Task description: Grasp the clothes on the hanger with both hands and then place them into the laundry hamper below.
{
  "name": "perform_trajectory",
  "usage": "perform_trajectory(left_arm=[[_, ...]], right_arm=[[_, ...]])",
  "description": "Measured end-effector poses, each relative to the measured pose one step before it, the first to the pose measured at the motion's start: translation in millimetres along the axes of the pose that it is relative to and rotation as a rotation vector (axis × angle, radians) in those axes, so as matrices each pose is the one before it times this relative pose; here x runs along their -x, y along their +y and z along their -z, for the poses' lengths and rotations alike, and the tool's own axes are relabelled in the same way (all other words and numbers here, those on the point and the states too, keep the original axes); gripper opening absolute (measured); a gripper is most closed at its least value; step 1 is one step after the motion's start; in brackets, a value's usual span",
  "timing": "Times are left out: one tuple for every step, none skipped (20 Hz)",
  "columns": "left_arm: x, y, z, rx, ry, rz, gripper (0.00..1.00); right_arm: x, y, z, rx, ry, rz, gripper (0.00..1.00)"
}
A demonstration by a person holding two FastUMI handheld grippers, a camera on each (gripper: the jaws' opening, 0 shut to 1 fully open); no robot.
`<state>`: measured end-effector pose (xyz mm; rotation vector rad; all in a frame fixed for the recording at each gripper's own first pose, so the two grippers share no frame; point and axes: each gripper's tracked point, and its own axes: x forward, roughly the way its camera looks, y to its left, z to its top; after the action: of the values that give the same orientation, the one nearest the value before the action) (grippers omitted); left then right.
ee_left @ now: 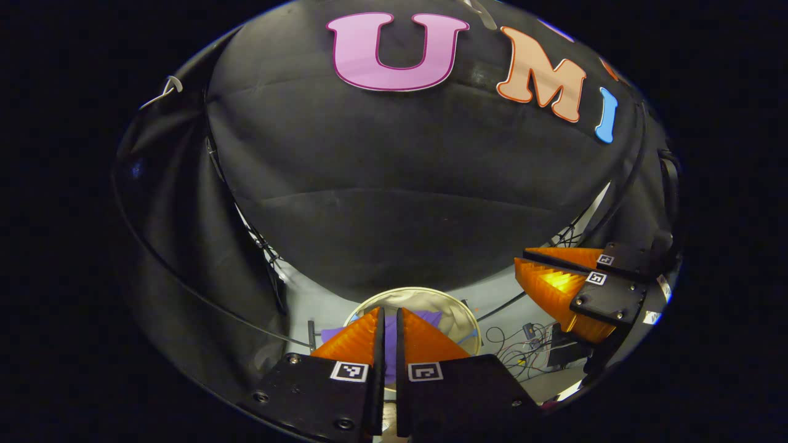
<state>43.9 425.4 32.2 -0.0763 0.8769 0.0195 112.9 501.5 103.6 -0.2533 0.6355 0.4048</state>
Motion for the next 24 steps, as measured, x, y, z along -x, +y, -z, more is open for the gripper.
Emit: perform_trajectory(left_arm=[[-0.51, 0.46, 0.63, 0.00076, 0.00270, 0.00064, 0.10], [-0.72, -0.78, 1.14, 0.00291, 0.00175, 0.00187, 0.10], [-0.42, -0.83, 0.43, 0.00633, 0.00449, 0.00478, 0.10], [-0.42, -1.24, 0.46, 0.00708, 0.00067, 0.00345, 0.09], [-0.54, -0.21, 0.51, 0.00445, 0.00506, 0.00131, 0.09], [-0.16, -0.40, 1.79, 0.00377, 0.00634, 0.00105, 0.10], [0.25, -0.43, 0.81, 0.00223, 0.00186, 0.00134, 0.10], [-0.18, 0.24, 2.08, 0.00139, 0.00399, -0.00103, 0.10], [1.00, 0.69, 1.03, 0.00097, 0.00348, -0.00128, 0.10], [0.05, -0.03, 1.50, 0.00082, 0.00306, -0.00054, 0.10], [0.61, 0.44, 1.15, 0.00099, 0.00475, 0.00095, 0.10], [-0.37, -0.12, 2.49, 0.00197, 0.00282, 0.00010, 0.10], [0.51, 0.24, 1.03, 0.00213, 0.00287, -0.00031, 0.10], [0.95, 0.65, 0.60, 0.00188, 0.00106, 0.00033, 0.10], [1.24, 0.69, -0.34, 0.00011, -0.00166, -0.00004, 0.10], [-0.61, 0.65, 0.30, -0.00096, -0.00054, 0.00006, 0.10], [0.17, 0.18, -0.54, -0.00202, -0.00176, 0.00087, 0.10], [1.27, 0.52, -1.16, -0.00246, -0.00313, 0.00115, 0.10], [-0.40, -0.25, -0.86, -0.00191, -0.00470, 0.00242, 0.10], [0.59, -0.27, 0.08, -0.00188, -0.00509, 0.00549, 0.10], [1.23, -1.06, -0.75, -0.00185, -0.00504, 0.00601, 0.10], [7.07, -1.68, -1.43, -0.00299, -0.00993, 0.00527, 0.10], [8.89, -1.94, -3.65, -0.00397, -0.01834, 0.00102, 0.17], [2.33, -1.49, -6.17, -0.00453, -0.02029, 0.00452, 0.10]], right_arm=[[0.11, 0.71, 0.84, -0.00195, 0.00050, 0.00043, 0.06], [0.90, 0.50, 0.46, -0.00019, 0.00201, -0.00012, 0.06], [-0.14, 0.15, 0.62, 0.00026, 0.00132, 0.00001, 0.06], [0.15, 0.83, 1.17, -0.00052, 0.00202, -0.00102, 0.06], [-0.26, 0.08, 2.04, -0.00064, 0.00297, -0.00218, 0.06], [0.09, 0.73, -0.10, -0.00025, 0.00240, -0.00022, 0.06], [1.36, 0.63, 1.69, 0.00108, 0.00126, 0.00002, 0.06], [-0.09, -0.04, 0.62, 0.00046, 0.00231, 0.00010, 0.06], [-0.70, -0.45, 0.95, -0.00080, 0.00042, -0.00047, 0.06], [-0.21, -0.81, 0.00, -0.00066, 0.00137, 0.00093, 0.06], [0.19, 0.20, 0.20, -0.00099, 0.00101, -0.00057, 0.06], [0.34, -0.22, -0.43, -0.00140, 0.00088, 0.00058, 0.06], [0.13, -0.04, 0.79, -0.00099, 0.00112, -0.00009, 0.06], [-0.03, -1.10, -0.89, -0.00054, -0.00176, 0.00077, 0.06], [0.92, 0.01, -0.01, -0.00084, -0.00096, 0.00164, 0.06], [1.59, 0.27, -0.86, -0.00130, -0.00054, 0.00067, 0.06], [1.82, -0.50, -0.04, -0.00057, -0.00264, 0.00154, 0.06], [1.36, 0.04, -1.28, -0.00056, -0.00554, 0.00330, 0.06], [2.71, -0.29, -0.99, -0.00181, -0.00627, 0.00220, 0.06], [2.64, -0.05, -2.21, -0.00364, -0.00778, 0.00129, 0.06], [3.79, -0.74, -1.72, -0.00348, -0.00830, 0.00475, 0.06], [3.82, -0.75, -3.57, -0.00399, -0.01219, 0.00413, 0.06], [3.76, -1.18, -2.40, -0.00545, -0.01435, 0.00637, 0.06], [5.49, -2.05, -4.67, -0.00745, -0.01380, 0.00675, 0.06]])
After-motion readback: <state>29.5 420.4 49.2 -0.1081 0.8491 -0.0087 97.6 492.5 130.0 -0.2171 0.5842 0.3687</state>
